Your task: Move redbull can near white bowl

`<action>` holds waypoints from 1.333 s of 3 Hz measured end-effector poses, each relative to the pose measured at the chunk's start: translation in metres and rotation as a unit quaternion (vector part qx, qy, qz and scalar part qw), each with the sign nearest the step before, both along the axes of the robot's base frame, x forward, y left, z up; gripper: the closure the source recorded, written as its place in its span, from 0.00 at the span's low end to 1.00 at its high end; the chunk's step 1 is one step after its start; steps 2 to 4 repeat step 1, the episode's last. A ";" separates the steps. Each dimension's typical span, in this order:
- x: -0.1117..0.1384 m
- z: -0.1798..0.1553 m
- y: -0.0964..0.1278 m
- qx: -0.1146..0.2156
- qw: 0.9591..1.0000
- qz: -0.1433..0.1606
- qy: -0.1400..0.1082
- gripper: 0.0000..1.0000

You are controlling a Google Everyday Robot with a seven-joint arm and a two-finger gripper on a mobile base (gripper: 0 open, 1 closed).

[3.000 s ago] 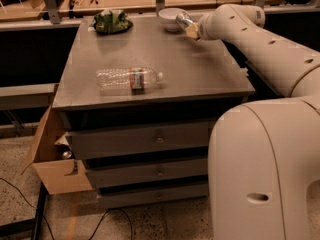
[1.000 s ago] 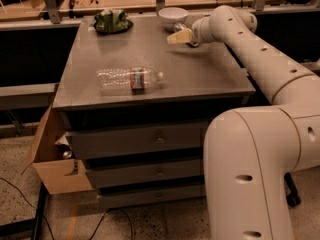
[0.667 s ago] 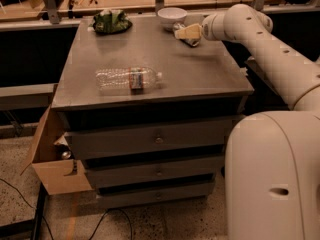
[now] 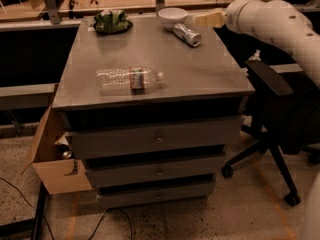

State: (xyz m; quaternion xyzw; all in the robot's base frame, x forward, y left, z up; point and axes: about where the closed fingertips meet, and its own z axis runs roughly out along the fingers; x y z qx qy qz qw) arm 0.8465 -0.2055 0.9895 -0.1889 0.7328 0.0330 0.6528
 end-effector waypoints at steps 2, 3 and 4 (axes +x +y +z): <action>-0.004 -0.011 0.007 0.000 1.000 -0.006 -0.008 0.00; -0.004 -0.011 0.007 0.000 1.000 -0.006 -0.008 0.00; -0.004 -0.011 0.007 0.000 1.000 -0.006 -0.008 0.00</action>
Offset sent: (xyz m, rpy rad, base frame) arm 0.0000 0.0000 0.0000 0.0000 0.0000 0.0000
